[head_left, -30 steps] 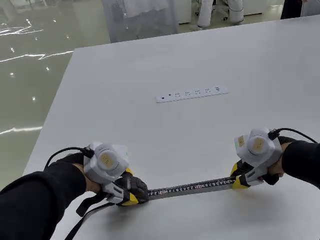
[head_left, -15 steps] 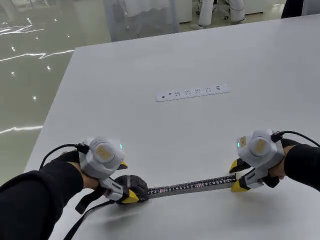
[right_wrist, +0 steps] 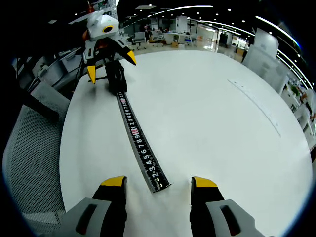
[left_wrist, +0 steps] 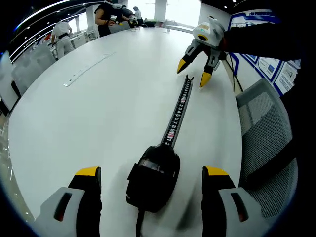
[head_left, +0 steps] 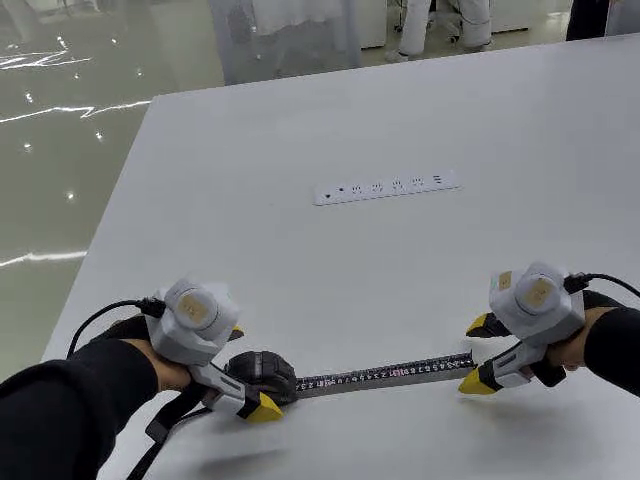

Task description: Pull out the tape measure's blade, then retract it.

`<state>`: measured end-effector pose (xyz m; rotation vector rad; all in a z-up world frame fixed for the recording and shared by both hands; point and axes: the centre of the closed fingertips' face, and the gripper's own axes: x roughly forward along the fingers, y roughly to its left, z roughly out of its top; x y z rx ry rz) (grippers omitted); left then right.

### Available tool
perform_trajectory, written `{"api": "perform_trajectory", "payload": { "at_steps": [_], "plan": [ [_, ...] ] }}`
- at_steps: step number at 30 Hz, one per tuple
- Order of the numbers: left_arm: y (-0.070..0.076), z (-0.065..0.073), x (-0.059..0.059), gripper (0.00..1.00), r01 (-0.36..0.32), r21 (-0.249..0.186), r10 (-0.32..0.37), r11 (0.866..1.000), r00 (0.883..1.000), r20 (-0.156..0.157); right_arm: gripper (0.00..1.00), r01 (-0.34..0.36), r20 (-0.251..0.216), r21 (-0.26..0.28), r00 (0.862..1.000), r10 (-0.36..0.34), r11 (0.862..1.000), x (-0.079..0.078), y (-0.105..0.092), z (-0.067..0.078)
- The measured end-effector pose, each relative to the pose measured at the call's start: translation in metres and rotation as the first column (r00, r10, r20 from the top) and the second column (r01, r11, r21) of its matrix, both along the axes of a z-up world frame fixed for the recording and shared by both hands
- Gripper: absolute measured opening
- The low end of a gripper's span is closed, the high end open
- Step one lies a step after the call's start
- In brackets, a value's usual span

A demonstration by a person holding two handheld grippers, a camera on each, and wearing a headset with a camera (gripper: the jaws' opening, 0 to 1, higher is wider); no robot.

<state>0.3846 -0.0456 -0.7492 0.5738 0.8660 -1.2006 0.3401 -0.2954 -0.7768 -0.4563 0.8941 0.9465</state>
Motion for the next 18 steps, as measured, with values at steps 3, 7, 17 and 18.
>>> {"api": "perform_trajectory", "payload": {
  "at_steps": [3, 7, 17, 18],
  "plan": [
    [0.001, 0.002, 0.000, 0.85, -0.065, -0.045, 0.064, 0.997, 0.998, -0.011, 0.50, 0.041, 0.019, 0.018, 0.999, -0.041, 0.999, -0.002, -0.005, 0.003],
    [0.005, 0.006, 0.008, 0.93, -0.119, -0.077, 0.124, 0.990, 0.990, 0.065, 0.52, 0.072, 0.045, 0.018, 0.996, -0.073, 0.997, -0.006, -0.013, 0.003],
    [0.017, 0.010, 0.002, 0.95, -0.245, -0.149, 0.248, 0.958, 0.969, 0.002, 0.70, 0.209, 0.088, 0.080, 0.972, -0.216, 0.975, -0.005, -0.026, 0.020],
    [0.019, 0.012, 0.004, 0.96, -0.275, -0.167, 0.280, 0.947, 0.960, 0.004, 0.71, 0.211, 0.099, 0.090, 0.971, -0.219, 0.973, -0.005, -0.027, 0.023]
  ]
}}
